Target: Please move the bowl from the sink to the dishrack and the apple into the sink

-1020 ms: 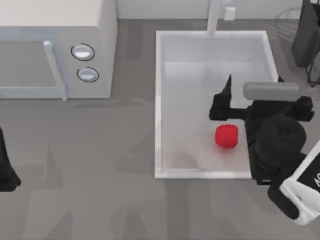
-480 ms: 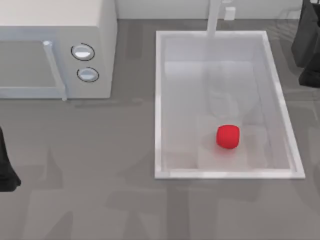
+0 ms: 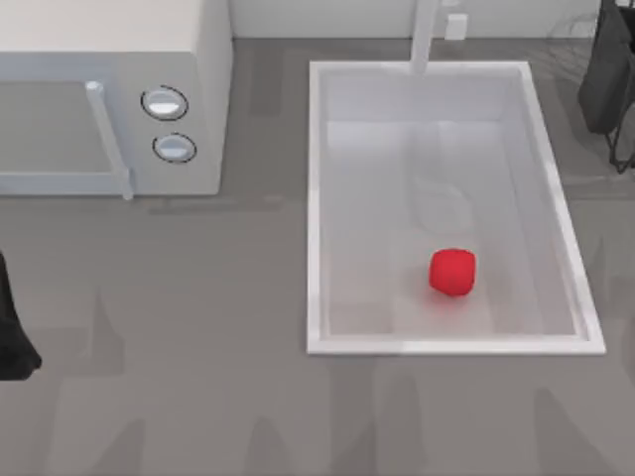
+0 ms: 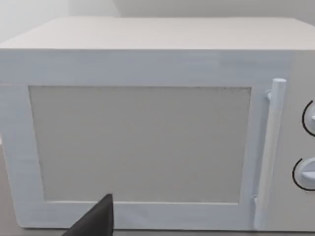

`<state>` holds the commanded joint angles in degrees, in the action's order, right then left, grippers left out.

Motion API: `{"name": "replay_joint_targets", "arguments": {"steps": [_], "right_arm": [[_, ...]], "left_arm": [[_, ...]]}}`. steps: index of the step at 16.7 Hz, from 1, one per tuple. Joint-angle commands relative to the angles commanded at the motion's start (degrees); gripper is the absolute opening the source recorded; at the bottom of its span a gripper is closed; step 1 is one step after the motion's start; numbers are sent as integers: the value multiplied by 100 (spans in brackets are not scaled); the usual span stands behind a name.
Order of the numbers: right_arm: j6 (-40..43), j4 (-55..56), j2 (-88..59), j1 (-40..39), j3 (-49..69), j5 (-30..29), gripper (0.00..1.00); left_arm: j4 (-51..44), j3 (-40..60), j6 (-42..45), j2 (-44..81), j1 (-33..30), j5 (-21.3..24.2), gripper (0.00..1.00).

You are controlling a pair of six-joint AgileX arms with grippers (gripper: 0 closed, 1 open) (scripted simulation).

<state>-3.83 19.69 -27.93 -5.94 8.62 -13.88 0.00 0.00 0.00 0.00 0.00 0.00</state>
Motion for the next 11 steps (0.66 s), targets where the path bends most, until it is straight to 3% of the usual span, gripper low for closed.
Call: {"name": "replay_joint_targets", "arguments": {"steps": [6, 11], "right_arm": [[300, -1617, 2288, 503, -711, 1094, 100], [383, -1969, 2793, 594, -862, 1388, 100]], "left_arm": [[0, 0, 0, 0, 0, 0, 100], [0, 0, 0, 0, 0, 0, 100]]}}
